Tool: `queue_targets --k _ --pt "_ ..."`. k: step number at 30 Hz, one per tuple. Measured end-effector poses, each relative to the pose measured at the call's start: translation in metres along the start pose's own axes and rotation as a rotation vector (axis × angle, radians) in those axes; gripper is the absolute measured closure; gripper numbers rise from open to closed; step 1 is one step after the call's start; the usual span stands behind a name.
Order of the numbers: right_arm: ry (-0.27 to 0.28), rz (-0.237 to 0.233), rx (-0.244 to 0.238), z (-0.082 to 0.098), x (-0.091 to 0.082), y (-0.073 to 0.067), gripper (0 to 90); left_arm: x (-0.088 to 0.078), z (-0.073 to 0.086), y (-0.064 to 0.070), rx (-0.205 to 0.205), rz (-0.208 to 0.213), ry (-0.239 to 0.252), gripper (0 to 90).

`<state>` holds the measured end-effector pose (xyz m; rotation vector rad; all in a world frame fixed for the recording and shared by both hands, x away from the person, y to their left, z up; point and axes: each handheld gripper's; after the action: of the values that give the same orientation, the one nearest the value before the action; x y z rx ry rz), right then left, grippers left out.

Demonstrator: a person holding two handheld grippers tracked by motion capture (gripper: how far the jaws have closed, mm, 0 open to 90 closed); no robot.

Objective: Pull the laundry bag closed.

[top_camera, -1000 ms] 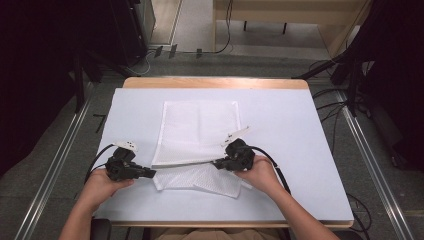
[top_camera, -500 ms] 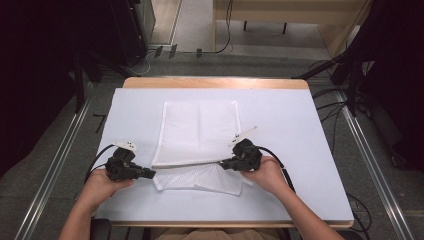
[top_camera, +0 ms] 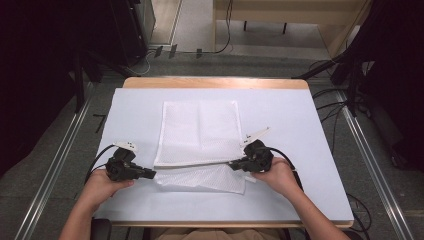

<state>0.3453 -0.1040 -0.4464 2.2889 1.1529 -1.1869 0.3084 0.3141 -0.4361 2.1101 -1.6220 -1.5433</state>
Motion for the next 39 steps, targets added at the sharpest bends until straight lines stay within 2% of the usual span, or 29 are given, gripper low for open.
queue_targets --k 2,7,12,13,19,20,22,23,25,27,28,29,31,39 --pt "0.001 0.0 0.0 0.001 0.0 0.001 88.2 -0.001 0.0 0.0 -0.003 0.018 0.006 89.6" --pt "-0.004 0.0 0.021 0.002 0.0 0.002 88.2 0.0 -0.001 0.001 -0.008 0.019 0.005 89.9" --pt "-0.002 0.0 0.019 0.002 0.001 0.002 88.3 -0.001 -0.002 0.002 -0.006 0.007 0.012 90.0" --pt "-0.004 0.0 0.022 0.002 0.0 0.002 88.3 -0.001 -0.002 0.002 0.002 -0.007 0.01 90.0" --pt "-0.01 0.009 0.028 0.008 -0.004 0.004 88.5 0.001 -0.003 0.003 0.0 -0.003 -0.004 90.0" --pt "-0.011 0.013 0.022 0.008 -0.005 0.004 88.5 0.002 -0.003 0.004 0.009 -0.023 -0.007 90.0" --pt "-0.012 0.015 0.013 0.01 -0.006 0.002 88.5 0.002 -0.003 0.002 0.003 0.005 -0.015 90.0" --pt "-0.019 0.006 0.015 0.011 -0.007 0.003 88.5 0.002 -0.002 0.003 0.011 -0.01 -0.014 90.0" --pt "-0.018 0.015 0.01 0.013 -0.008 0.002 88.4 0.003 -0.004 0.004 0.011 -0.001 -0.015 90.0" --pt "-0.021 -0.013 0.019 0.014 -0.008 0.004 88.3 0.005 -0.003 0.003 -0.002 0.025 -0.026 90.0" --pt "-0.021 -0.012 0.028 0.015 -0.008 0.005 88.2 0.006 -0.003 0.003 -0.005 0.023 -0.03 90.0" --pt "-0.025 -0.019 0.036 0.015 -0.008 0.004 88.2 0.007 -0.004 0.003 -0.011 0.04 -0.039 90.0" --pt "-0.033 -0.015 0.023 0.014 -0.006 0.0 88.1 0.008 -0.003 0.003 -0.002 0.032 -0.05 89.9" --pt "-0.038 -0.022 0.025 0.014 -0.003 -0.001 88.0 0.008 -0.003 0.002 -0.009 0.056 -0.031 87.0"
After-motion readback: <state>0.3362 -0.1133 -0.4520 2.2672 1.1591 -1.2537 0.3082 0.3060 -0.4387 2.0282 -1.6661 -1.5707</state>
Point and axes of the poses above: each handheld gripper's, and its own axes: x roughly forward along the jaws, z roughly out of its underside, y roughly to its right, and after that the axes turned 15 degrees about z, right-handed
